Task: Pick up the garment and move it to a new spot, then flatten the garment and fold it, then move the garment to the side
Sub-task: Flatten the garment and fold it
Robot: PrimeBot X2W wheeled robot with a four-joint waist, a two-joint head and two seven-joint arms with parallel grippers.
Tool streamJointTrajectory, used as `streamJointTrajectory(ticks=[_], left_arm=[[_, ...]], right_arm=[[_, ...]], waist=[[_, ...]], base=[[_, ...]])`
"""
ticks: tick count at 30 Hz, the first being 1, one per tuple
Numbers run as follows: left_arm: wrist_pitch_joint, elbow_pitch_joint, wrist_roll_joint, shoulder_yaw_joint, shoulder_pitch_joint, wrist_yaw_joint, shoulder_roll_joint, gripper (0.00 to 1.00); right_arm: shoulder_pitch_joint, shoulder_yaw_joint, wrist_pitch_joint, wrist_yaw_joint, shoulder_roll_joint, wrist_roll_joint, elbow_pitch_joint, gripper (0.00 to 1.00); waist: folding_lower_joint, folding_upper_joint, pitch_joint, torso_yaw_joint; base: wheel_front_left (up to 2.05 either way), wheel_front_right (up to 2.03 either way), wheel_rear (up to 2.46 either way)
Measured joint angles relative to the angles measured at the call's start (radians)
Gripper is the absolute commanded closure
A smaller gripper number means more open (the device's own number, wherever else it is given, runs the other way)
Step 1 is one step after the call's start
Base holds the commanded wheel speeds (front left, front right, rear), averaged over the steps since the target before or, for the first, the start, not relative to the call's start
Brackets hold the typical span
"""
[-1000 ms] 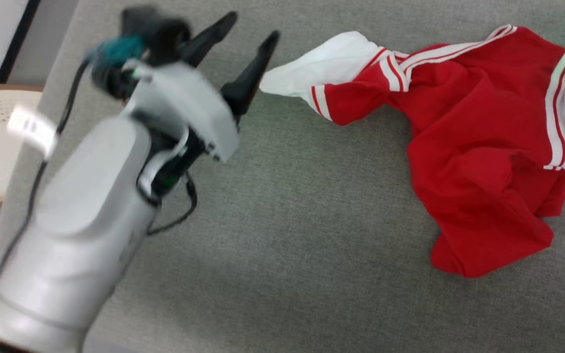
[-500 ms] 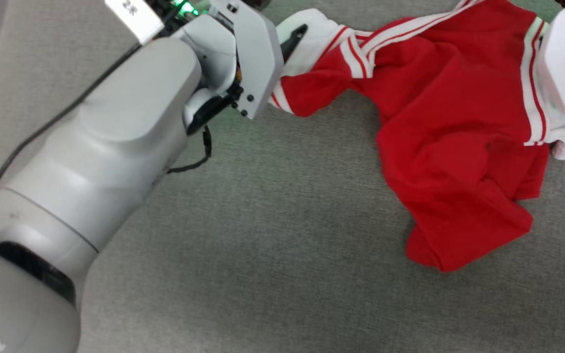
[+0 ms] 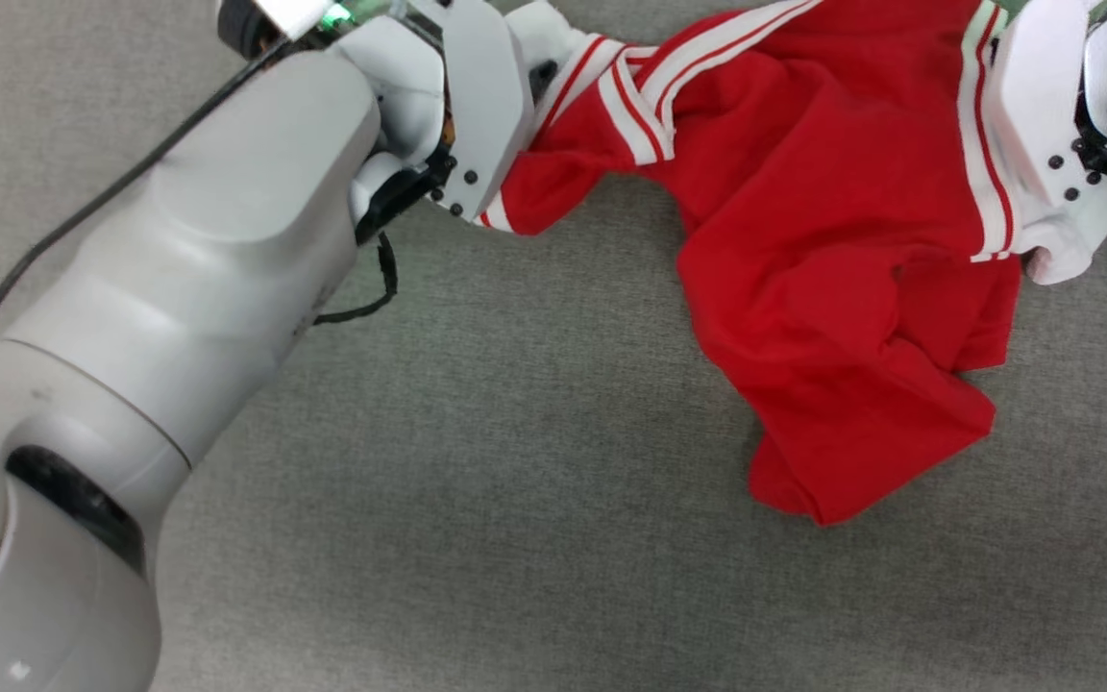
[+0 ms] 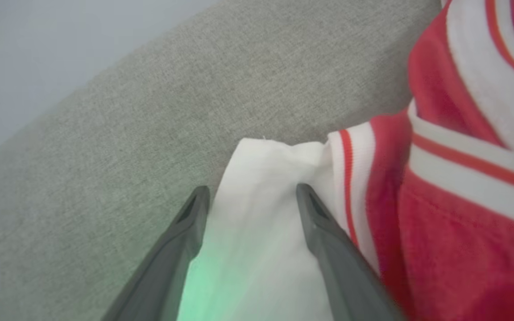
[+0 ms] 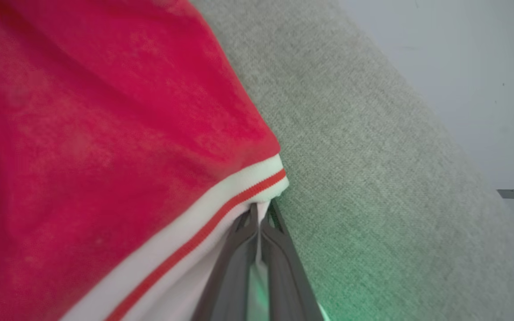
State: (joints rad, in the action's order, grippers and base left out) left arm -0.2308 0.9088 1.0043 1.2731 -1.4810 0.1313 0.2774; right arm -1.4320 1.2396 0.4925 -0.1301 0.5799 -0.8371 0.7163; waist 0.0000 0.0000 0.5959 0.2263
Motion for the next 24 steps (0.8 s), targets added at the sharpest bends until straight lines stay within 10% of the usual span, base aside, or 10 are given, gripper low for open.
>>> streamJointTrajectory(ticks=[10,12,13,24], left_arm=[[-0.127,0.015,0.089,0.000,-0.012,-0.001,0.000,0.00],[-0.142,0.012,0.105,-0.001,-0.014,-0.001,0.002,0.84],[-0.144,0.003,0.109,-0.001,-0.014,-0.001,0.004,1.00],[0.048,0.081,0.134,0.008,-0.016,0.001,0.005,1.00]], right_arm=[[-0.007,0.000,-0.001,0.003,-0.011,0.021,-0.030,1.00],[-0.007,0.000,-0.001,0.004,-0.010,0.022,-0.035,1.00],[-0.009,0.000,-0.001,0.004,-0.009,0.022,-0.038,1.00],[-0.009,0.017,-0.094,-0.003,0.000,-0.043,0.019,1.00]], waist=[[0.0000,0.0000,0.015,-0.030],[0.0000,0.0000,0.019,-0.033],[0.0000,0.0000,0.020,-0.034],[0.0000,0.0000,-0.010,-0.022]], base=[[0.00,0.00,0.00],[0.00,0.00,0.00],[0.00,0.00,0.00],[0.00,0.00,0.00]])
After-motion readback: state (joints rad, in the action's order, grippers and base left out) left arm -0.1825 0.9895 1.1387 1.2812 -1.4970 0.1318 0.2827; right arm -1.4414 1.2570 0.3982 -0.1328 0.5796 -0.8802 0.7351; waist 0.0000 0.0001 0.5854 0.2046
